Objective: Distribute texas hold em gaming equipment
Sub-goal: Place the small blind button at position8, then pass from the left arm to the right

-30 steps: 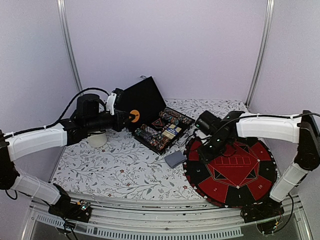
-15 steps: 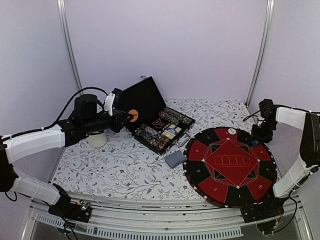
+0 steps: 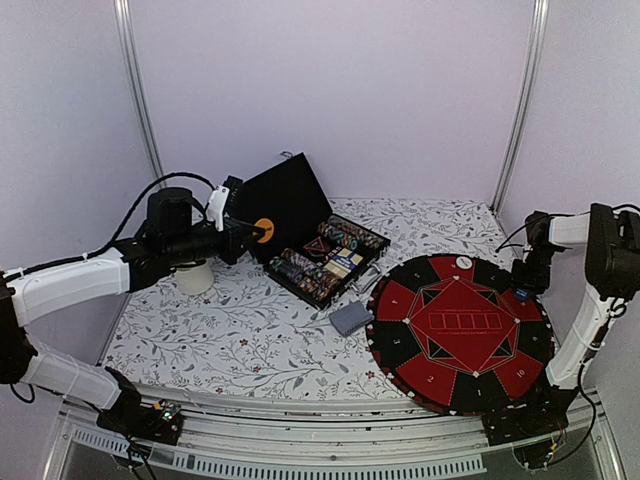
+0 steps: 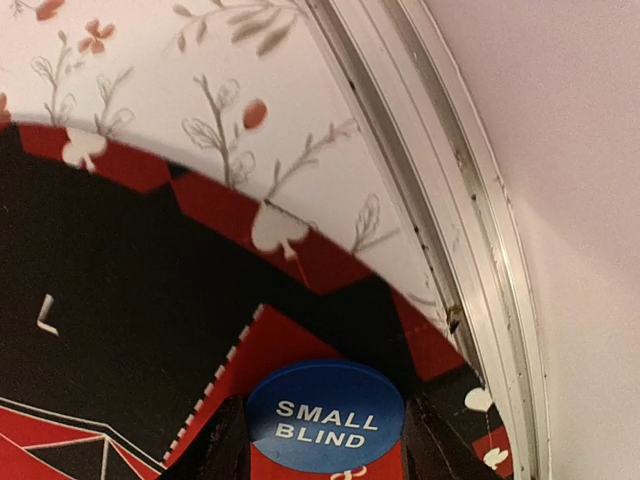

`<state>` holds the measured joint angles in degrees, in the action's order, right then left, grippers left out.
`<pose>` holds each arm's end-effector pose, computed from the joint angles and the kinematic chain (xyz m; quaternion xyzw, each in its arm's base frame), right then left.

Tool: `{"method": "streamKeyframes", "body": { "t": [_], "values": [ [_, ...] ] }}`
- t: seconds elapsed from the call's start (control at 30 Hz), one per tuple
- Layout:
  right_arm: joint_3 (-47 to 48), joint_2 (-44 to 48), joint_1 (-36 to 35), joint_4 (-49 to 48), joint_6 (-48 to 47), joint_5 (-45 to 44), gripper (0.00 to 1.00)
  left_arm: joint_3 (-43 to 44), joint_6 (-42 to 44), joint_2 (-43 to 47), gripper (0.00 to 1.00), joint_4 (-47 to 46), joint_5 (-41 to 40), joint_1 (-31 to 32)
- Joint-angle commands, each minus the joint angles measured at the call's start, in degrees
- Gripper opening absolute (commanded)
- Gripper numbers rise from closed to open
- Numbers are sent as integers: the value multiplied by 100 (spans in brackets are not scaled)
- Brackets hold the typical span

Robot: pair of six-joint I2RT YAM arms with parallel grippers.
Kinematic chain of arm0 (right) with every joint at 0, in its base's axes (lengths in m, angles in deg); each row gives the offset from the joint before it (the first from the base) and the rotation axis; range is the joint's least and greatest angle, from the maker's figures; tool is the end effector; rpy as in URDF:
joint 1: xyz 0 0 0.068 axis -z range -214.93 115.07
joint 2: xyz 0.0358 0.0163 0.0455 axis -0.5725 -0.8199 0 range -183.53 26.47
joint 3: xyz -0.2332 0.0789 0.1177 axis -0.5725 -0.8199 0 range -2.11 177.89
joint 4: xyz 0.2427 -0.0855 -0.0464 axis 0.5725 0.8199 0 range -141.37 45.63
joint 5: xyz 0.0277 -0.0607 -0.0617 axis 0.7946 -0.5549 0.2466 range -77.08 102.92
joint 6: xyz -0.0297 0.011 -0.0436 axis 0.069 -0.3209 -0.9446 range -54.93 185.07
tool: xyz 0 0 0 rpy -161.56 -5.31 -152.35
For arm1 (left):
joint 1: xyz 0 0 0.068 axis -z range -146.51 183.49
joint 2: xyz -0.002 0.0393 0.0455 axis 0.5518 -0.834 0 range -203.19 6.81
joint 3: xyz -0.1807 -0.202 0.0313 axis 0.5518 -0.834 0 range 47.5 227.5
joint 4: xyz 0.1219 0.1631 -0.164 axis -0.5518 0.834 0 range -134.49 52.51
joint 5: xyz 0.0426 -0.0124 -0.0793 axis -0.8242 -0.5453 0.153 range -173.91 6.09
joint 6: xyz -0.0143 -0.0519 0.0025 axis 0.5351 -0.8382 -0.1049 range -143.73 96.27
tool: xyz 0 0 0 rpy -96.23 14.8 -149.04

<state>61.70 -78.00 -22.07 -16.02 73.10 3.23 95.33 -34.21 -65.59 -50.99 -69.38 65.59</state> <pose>0.3276 -0.0809 0.1492 0.1894 0.9707 -0.0889 0.1177 0.2418 -0.1622 0.2842 0.2235 0.7747 -0.3068 0.5057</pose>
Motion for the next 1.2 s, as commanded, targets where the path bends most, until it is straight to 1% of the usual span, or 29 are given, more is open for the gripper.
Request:
{"method": "streamKeyframes", "body": {
  "t": [0.0,0.13,0.3,0.33,0.37,0.43,0.53,0.57,0.63,0.7,0.77,0.83,0.9,0.93,0.97,1.03,1.1,1.17],
  "values": [
    [298,-277,-6,-207,-20,-26,23,24,107,-75,0,-9,33,-115],
    [445,-392,-7,-287,-18,-112,23,67,99,-114,0,6,46,-141],
    [465,-494,-4,-287,-30,37,22,95,86,-93,0,47,36,-153],
    [436,-479,-3,-290,-23,44,24,95,83,-84,0,58,26,-156],
    [400,-436,-7,-284,-37,51,28,95,81,-74,0,69,17,-156],
    [330,-314,-8,-275,-40,80,49,103,74,-53,0,78,7,-151],
    [265,43,-8,-172,-27,107,90,119,47,-46,0,79,21,-151],
    [275,186,-16,-116,-22,114,99,133,26,-46,0,89,51,-154],
    [352,506,-73,56,-17,58,99,153,-16,-33,0,81,195,-143],
    [498,843,-293,348,-21,-72,99,184,-56,-5,0,67,358,-131],
    [892,1177,-880,591,-79,-36,99,191,-36,36,0,22,563,-64],
    [1171,1560,-1652,645,-370,385,99,185,87,88,0,-113,824,51],
    [1425,1915,-2638,449,-708,1520,99,175,188,131,0,-294,1077,217],
    [1522,1998,-3181,283,-1046,2090,98,160,228,149,0,-409,1216,314],
    [1648,2019,-3676,98,-1189,2702,96,150,264,155,0,-526,1370,405],
    [1867,1921,-4601,-441,-1356,3660,92,123,259,171,0,-839,1755,560],
    [2021,1655,-5168,-1203,-1200,4504,85,32,162,186,0,-1239,2226,659],
    [2272,1365,-5538,-1600,-1037,5055,77,-70,15,228,0,-1688,2575,736]
  ]
}}
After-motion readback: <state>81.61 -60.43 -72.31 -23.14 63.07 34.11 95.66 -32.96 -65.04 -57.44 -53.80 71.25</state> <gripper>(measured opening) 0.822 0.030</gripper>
